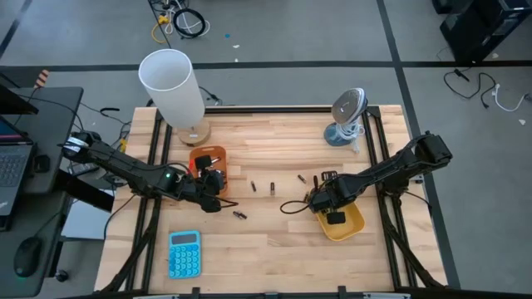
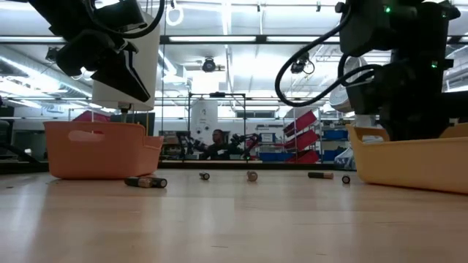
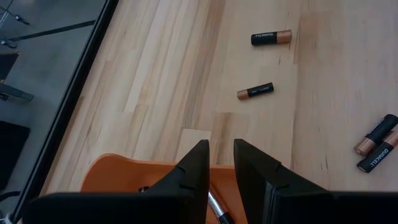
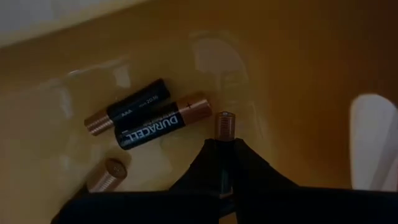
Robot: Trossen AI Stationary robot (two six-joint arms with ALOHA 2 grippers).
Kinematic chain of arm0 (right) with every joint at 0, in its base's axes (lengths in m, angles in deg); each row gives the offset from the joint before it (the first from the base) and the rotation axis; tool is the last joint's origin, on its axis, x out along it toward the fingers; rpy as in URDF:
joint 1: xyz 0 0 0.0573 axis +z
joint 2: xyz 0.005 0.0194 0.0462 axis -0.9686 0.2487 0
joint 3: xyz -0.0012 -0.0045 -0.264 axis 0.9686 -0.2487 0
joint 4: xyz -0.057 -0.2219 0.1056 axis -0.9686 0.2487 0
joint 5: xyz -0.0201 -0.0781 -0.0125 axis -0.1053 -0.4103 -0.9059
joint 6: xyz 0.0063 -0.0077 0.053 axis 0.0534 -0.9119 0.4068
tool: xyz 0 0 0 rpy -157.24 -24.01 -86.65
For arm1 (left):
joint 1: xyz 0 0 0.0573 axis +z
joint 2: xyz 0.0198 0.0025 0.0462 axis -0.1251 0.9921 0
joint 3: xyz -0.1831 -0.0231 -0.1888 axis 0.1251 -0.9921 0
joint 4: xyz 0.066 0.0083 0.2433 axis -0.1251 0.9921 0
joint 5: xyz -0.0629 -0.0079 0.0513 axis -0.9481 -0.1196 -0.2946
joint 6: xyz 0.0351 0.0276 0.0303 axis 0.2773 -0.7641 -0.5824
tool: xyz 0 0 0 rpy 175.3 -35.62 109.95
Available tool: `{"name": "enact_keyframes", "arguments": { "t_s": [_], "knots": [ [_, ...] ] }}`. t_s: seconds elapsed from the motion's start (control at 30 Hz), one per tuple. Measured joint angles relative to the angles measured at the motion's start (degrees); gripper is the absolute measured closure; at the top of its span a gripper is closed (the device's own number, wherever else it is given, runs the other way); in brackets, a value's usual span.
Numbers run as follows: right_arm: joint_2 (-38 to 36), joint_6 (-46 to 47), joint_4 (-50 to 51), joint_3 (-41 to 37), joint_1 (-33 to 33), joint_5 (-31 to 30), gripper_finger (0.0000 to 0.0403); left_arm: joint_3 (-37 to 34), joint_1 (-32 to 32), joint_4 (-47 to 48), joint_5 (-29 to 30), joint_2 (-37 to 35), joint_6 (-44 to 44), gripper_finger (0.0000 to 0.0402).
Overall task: Sort batteries
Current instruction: Put the gold battery into the yellow bin
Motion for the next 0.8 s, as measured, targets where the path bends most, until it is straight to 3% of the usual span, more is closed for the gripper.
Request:
{"name": "enact_keyframes", "arguments": {
  "t_s": [0.43,0.8],
  "knots": [
    [0.0,4.1,0.0,0.0,0.0,-4.7,0.0313,0.0,0.0,0.0,0.0,0.0,0.0,0.0325],
    [-0.1,5.4,7.3,6.0,0.0,-4.6,0.0303,0.0,0.0,0.0,0.0,0.0,0.0,0.0325]
  ]
}}
